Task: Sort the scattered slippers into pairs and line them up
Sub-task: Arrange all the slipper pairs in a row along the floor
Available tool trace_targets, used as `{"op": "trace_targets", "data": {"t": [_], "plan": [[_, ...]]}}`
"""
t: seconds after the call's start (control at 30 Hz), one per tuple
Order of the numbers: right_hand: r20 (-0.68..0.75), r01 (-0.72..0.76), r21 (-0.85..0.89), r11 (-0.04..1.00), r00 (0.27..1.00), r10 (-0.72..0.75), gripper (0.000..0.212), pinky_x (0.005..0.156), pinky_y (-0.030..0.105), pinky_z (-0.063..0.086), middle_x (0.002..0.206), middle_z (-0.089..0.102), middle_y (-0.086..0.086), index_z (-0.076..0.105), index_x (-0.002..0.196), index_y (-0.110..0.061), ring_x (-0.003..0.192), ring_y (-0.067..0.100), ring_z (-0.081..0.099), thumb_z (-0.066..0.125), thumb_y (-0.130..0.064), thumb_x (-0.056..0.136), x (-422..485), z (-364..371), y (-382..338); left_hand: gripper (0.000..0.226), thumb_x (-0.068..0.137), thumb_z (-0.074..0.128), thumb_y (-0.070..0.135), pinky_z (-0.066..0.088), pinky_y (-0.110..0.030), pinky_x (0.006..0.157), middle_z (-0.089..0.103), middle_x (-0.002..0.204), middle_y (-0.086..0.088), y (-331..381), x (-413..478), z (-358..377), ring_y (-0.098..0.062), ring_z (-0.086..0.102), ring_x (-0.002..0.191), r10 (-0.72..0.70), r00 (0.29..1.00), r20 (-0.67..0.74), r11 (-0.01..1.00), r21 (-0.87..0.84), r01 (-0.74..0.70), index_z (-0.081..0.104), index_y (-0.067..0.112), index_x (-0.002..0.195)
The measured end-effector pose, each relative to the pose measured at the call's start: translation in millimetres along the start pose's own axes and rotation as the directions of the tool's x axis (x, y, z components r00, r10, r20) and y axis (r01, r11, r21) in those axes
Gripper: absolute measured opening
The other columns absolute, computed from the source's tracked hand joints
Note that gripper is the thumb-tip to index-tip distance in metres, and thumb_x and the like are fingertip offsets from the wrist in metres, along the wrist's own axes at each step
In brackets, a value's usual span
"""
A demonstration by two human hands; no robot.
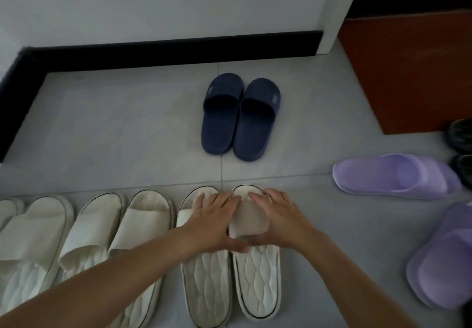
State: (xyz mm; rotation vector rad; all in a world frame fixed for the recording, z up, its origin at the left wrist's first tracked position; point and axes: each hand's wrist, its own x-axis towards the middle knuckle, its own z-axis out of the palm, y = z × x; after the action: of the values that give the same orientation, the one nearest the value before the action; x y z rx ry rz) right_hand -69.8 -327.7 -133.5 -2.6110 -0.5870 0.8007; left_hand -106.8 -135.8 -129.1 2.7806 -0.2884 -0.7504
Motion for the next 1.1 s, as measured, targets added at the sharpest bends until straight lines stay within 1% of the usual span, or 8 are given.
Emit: {"op": "trace_targets", "data": {"t": [0.17, 0.33, 0.43, 0.6, 0.7, 0.83, 0.93, 1.1], "plan": [[0.001, -0.140, -0.018, 0.990, 0.990, 0.141, 0.101, 0.111, 0.042, 0.029, 0.150, 0.024, 0.005, 0.020, 0.145, -0.029, 0.137, 0.026, 0.023, 0.064, -0.070, 0.063, -16, -59, 53, 0.109, 0.061, 0.056, 0.079, 0.003, -0.049, 0.117, 0.015, 0.155, 0.005, 49, 24, -38, -0.019, 0.011, 0.142, 0.038, 0.999, 0.008, 0.999, -0.003, -0.038, 0.013, 0.028, 0.147], [0.209, 0.101, -0.420, 0.902, 0.978, -0.013, 0.084, 0.105, 0.040, 0.031, 0.151, 0.021, 0.006, 0.018, 0.146, -0.027, 0.136, 0.027, 0.026, 0.059, -0.058, 0.078, -46, -119, 108, 0.095, 0.073, 0.057, 0.069, 0.007, -0.044, 0.117, 0.019, 0.153, 0.003, 114, 42, -86, -0.019, 0.014, 0.142, 0.117, 0.993, -0.012, 0.993, 0.036, -0.117, 0.017, 0.025, 0.147], [0.323, 0.199, -0.521, 0.830, 0.946, -0.025, 0.074, 0.105, 0.041, 0.029, 0.152, 0.020, 0.008, 0.022, 0.144, -0.025, 0.136, 0.027, 0.026, 0.054, -0.052, 0.083, -77, -140, 147, 0.088, 0.076, 0.055, 0.066, 0.010, -0.039, 0.115, 0.022, 0.151, 0.002, 145, 37, -91, -0.018, 0.017, 0.139, 0.155, 0.988, 0.014, 0.986, 0.059, -0.155, 0.020, 0.024, 0.146], [0.119, 0.026, -0.601, 0.799, 0.991, 0.057, 0.061, 0.093, 0.039, 0.037, 0.142, 0.033, 0.009, 0.030, 0.138, -0.016, 0.125, 0.027, 0.038, 0.052, -0.038, 0.085, -115, -141, 219, 0.074, 0.083, 0.051, 0.058, 0.016, -0.037, 0.112, 0.026, 0.150, 0.000, 190, 74, -64, -0.020, 0.021, 0.138, 0.073, 0.994, 0.078, 0.990, 0.111, -0.081, 0.025, 0.023, 0.143], [-0.096, -0.266, -0.495, 0.827, 0.963, 0.253, 0.069, 0.094, 0.039, 0.039, 0.140, 0.033, 0.006, 0.026, 0.140, -0.020, 0.125, 0.027, 0.039, 0.052, -0.047, 0.082, -137, -130, 264, 0.067, 0.086, 0.052, 0.052, 0.029, -0.037, 0.108, 0.035, 0.146, -0.005, 234, 110, -38, -0.026, 0.030, 0.134, 0.016, 0.996, 0.088, 1.000, -0.010, -0.015, 0.030, 0.019, 0.141], [-0.293, -0.555, -0.218, 0.802, 0.822, 0.489, 0.085, 0.092, 0.037, 0.044, 0.130, 0.045, 0.003, 0.037, 0.131, -0.026, 0.119, 0.027, 0.047, 0.053, -0.074, 0.063, -174, -110, 298, 0.067, 0.085, 0.057, 0.047, 0.036, -0.042, 0.102, 0.040, 0.140, -0.012, 298, 149, -9, -0.032, 0.037, 0.128, 0.121, 0.991, 0.051, 0.993, -0.017, -0.120, 0.034, 0.012, 0.137], [-0.262, -0.651, -0.052, 0.757, 0.741, 0.619, 0.106, 0.094, 0.037, 0.043, 0.137, 0.042, 0.008, 0.026, 0.142, -0.019, 0.123, 0.031, 0.046, 0.056, -0.079, 0.059, -189, -102, 313, 0.067, 0.084, 0.059, 0.049, 0.038, -0.044, 0.100, 0.042, 0.136, -0.013, 337, 180, -4, -0.034, 0.038, 0.125, 0.135, 0.991, 0.014, 0.987, -0.088, -0.133, 0.037, 0.009, 0.132], [-0.304, -0.594, 0.020, 0.804, 0.763, 0.571, 0.078, 0.094, 0.038, 0.043, 0.132, 0.048, 0.008, 0.033, 0.134, -0.018, 0.119, 0.031, 0.049, 0.055, -0.058, 0.069, -175, -91, 302, 0.034, 0.089, 0.058, 0.034, 0.047, -0.033, 0.083, 0.065, 0.111, -0.012, 368, 195, 3, -0.031, 0.060, 0.101, 0.064, 0.997, -0.038, 0.906, -0.418, -0.074, 0.057, 0.011, 0.114]]}}
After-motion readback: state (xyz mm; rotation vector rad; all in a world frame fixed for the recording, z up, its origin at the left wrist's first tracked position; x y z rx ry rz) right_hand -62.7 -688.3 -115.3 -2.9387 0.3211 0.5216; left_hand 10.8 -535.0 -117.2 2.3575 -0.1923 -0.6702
